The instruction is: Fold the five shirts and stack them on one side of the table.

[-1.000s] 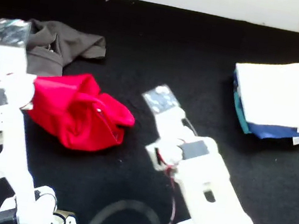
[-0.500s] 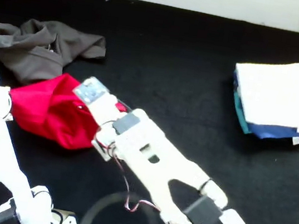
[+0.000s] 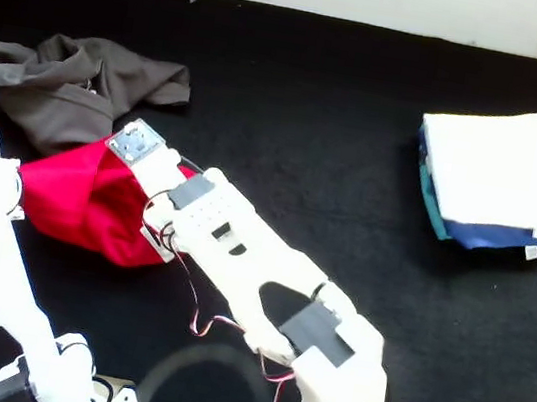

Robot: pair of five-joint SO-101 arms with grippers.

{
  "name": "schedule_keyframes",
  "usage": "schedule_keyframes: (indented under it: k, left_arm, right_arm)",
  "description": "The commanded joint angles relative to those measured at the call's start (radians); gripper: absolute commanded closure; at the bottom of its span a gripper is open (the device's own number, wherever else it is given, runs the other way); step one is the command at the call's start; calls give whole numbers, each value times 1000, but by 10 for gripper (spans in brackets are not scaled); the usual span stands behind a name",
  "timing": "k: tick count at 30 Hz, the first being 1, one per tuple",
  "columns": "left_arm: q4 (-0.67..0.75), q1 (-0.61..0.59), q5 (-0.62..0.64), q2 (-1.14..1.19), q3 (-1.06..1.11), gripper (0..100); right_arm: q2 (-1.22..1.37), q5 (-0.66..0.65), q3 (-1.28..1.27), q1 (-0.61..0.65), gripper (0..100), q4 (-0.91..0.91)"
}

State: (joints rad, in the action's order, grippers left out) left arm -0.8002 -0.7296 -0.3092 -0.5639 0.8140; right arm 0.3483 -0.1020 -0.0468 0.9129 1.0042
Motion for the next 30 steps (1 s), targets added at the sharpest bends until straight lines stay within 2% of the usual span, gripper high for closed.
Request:
schedule_keyframes:
  k: [1, 4, 7, 15, 17, 21, 23, 27, 30]
  left_arm:
    - [-5, -7, -51, 2, 7, 991]
    - [-5, 10, -115, 2, 59, 991]
    - [-6, 41, -133, -4, 108, 991]
    - [-44, 191, -130, -5, 156, 991]
    - [-109, 236, -100, -5, 79, 991]
    - [-342, 343, 115, 2, -203, 991]
    - [-457, 423, 181, 2, -369, 991]
    - [-612, 602, 204, 2, -659, 991]
    - [-666, 679, 204, 2, -789, 990]
  right_arm:
    - [-5, 8, 56, -2, 988, 21]
    - [-13, 5, 68, -35, 992, 79]
    - [-44, -8, 82, -119, 992, 145]
    - [-231, -201, 85, -387, 992, 278]
    - [-292, -261, 85, -444, 992, 282]
    - [-401, -322, 101, -539, 992, 271]
    - [-435, -338, 145, -584, 992, 272]
    - [-460, -341, 309, -679, 992, 280]
    - [-461, -341, 410, -730, 992, 289]
